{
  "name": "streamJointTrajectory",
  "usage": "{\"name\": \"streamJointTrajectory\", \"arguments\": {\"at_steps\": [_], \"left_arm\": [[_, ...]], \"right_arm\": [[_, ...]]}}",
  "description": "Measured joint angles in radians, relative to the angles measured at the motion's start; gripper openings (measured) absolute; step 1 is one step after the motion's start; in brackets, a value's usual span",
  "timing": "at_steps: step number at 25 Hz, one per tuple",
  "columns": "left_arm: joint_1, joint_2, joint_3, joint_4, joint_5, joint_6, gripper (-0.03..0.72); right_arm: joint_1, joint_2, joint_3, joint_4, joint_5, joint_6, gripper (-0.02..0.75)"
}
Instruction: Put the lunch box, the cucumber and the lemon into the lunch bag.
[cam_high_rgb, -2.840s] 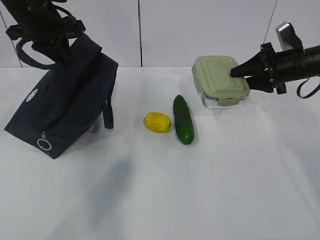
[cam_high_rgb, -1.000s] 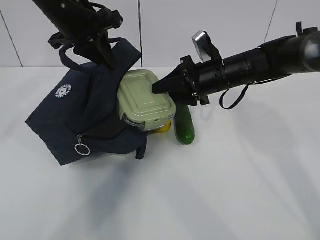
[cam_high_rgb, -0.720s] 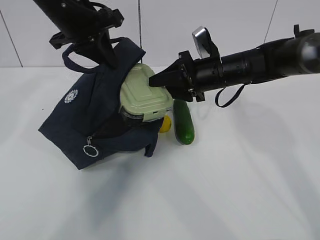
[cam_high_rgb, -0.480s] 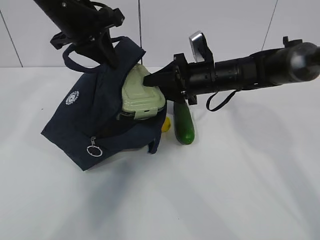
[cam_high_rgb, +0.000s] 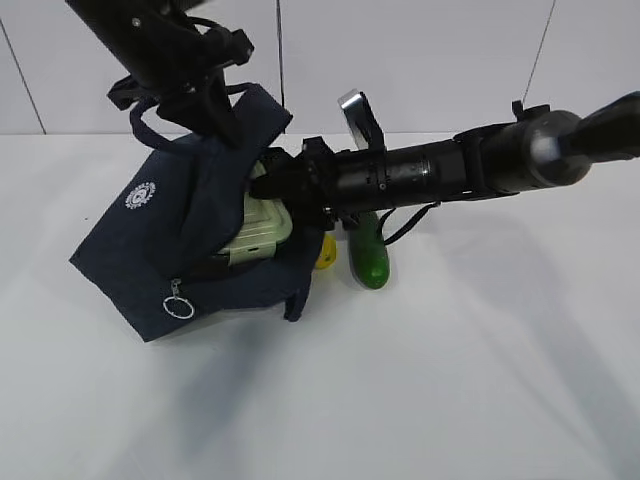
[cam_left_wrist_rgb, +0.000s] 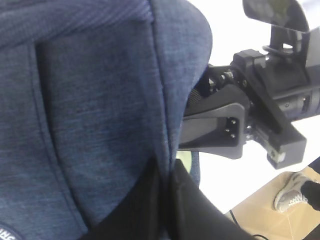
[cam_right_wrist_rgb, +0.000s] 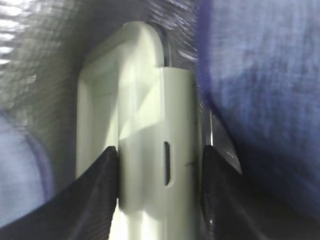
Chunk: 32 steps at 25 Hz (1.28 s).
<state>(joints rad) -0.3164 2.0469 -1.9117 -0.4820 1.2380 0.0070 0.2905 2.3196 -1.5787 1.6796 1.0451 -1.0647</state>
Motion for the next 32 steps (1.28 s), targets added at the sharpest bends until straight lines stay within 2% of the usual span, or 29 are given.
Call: {"name": "streamJointTrajectory", "arguments": {"at_steps": [13, 23, 26, 29, 32], "left_arm": [[0.000, 0.016, 0.000, -0.007, 0.000, 0.000, -0.006], [0.000, 0.016, 0.000, -0.005, 0.000, 0.000, -0.006], [0.000, 0.016, 0.000, -0.003, 0.000, 0.000, -0.006], [0.000, 0.016, 0.000, 0.001, 0.000, 0.000, -0.006], [0.000, 0.016, 0.000, 0.006, 0.000, 0.000, -0.006]], "right_arm": [[0.017, 0.070, 0.000, 0.058, -0.066, -0.026, 0.366], [0.029, 0.071, 0.000, 0.059, -0.094, -0.046, 0.369], [0.041, 0.071, 0.000, 0.059, -0.101, -0.067, 0.401], [0.047, 0.071, 0.000, 0.071, -0.090, -0.073, 0.491], [0.047, 0.071, 0.000, 0.075, -0.064, -0.076, 0.531]]}}
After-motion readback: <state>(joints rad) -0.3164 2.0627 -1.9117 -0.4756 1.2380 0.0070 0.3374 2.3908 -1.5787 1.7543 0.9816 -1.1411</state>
